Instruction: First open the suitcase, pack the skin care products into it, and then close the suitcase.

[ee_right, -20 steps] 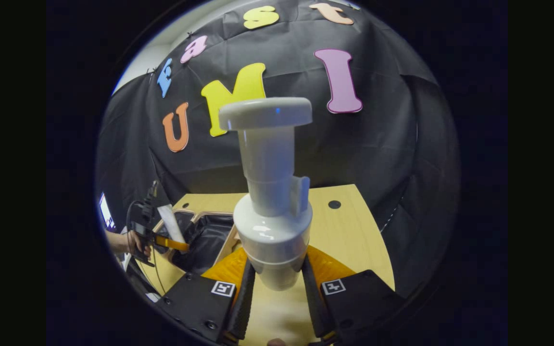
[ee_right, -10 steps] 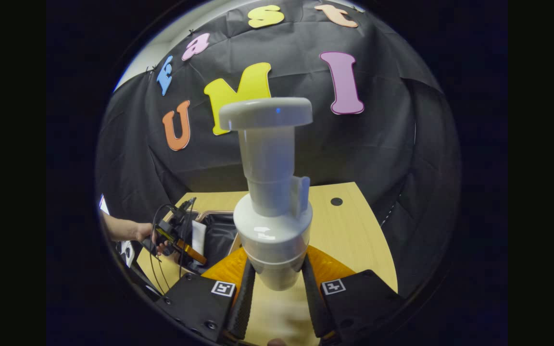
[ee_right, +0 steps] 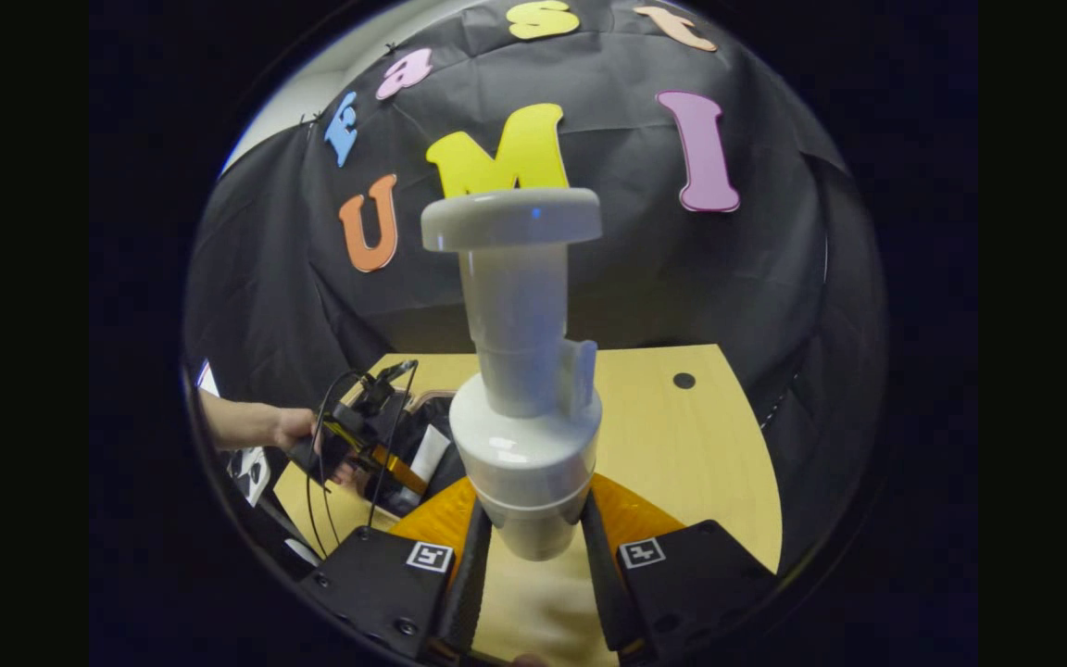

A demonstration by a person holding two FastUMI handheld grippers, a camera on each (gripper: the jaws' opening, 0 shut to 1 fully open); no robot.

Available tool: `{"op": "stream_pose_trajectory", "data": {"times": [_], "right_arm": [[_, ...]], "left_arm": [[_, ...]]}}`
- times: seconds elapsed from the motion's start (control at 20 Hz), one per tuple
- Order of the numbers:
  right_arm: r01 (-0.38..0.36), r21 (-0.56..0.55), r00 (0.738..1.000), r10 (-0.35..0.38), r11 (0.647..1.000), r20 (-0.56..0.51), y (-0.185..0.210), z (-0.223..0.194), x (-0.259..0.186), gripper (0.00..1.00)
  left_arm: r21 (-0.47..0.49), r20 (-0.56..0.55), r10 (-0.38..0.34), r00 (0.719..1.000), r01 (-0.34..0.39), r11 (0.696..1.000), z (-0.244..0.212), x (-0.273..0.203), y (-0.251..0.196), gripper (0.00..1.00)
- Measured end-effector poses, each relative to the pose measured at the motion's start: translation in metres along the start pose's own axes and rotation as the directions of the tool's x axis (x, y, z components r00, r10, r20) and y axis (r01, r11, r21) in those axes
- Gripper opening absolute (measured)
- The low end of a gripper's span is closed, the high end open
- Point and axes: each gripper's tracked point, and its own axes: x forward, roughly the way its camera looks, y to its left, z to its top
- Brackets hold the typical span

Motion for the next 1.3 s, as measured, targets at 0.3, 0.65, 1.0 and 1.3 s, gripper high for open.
{"op": "stream_pose_trajectory", "data": {"times": [0.3,0.65,1.0,1.3], "right_arm": [[-0.126,-0.026,0.989,0.124,0.992,-0.076,0.049,-0.002,0.036,0.48],[-0.295,0.024,0.916,0.290,0.955,-0.276,0.134,-0.026,0.116,0.48],[-0.290,0.095,0.774,0.292,0.952,-0.562,0.179,-0.107,0.203,0.48],[-0.132,0.166,0.723,0.209,0.977,-0.658,0.179,-0.139,0.248,0.48]], "left_arm": [[0.146,0.361,0.203,0.910,-0.270,0.952,0.016,-0.081,0.019,0.89],[0.020,0.654,0.044,0.755,-0.076,0.997,-0.028,-0.130,-0.011,0.93],[-0.180,0.683,0.093,0.724,0.044,0.983,-0.113,-0.157,0.016,0.94],[-0.324,0.678,0.187,0.711,0.061,0.944,-0.145,-0.174,0.067,0.94]]}}
